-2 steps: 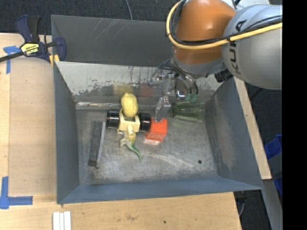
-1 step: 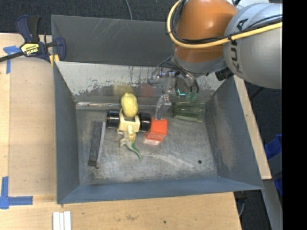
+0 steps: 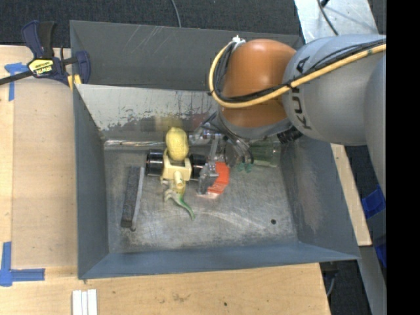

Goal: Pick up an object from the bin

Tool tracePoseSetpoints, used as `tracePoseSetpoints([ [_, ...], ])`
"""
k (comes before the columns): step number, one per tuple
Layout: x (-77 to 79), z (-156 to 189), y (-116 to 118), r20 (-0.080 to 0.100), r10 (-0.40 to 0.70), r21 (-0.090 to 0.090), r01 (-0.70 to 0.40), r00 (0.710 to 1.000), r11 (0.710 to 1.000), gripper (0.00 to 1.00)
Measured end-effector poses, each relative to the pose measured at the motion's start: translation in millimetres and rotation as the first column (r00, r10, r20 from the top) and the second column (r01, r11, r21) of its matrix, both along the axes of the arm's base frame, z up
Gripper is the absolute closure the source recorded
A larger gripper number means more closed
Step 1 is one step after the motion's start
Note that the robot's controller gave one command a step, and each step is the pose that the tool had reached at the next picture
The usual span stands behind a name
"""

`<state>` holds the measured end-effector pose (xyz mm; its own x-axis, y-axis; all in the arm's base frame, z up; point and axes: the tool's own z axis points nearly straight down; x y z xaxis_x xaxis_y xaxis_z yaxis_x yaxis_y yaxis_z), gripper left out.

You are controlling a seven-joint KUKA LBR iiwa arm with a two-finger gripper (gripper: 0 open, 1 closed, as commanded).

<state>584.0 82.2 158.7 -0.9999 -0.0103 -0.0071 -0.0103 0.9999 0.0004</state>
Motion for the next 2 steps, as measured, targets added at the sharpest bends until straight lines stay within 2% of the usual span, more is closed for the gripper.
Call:
tracePoseSetpoints([
  [1,4.4,-81.3,10.5,0.007,-0.082,0.003,0.082,0.997,0.997,1.00],
  [2,4.4,-81.3,10.4,0.007,-0.082,0.003,0.082,0.997,0.997,1.00],
])
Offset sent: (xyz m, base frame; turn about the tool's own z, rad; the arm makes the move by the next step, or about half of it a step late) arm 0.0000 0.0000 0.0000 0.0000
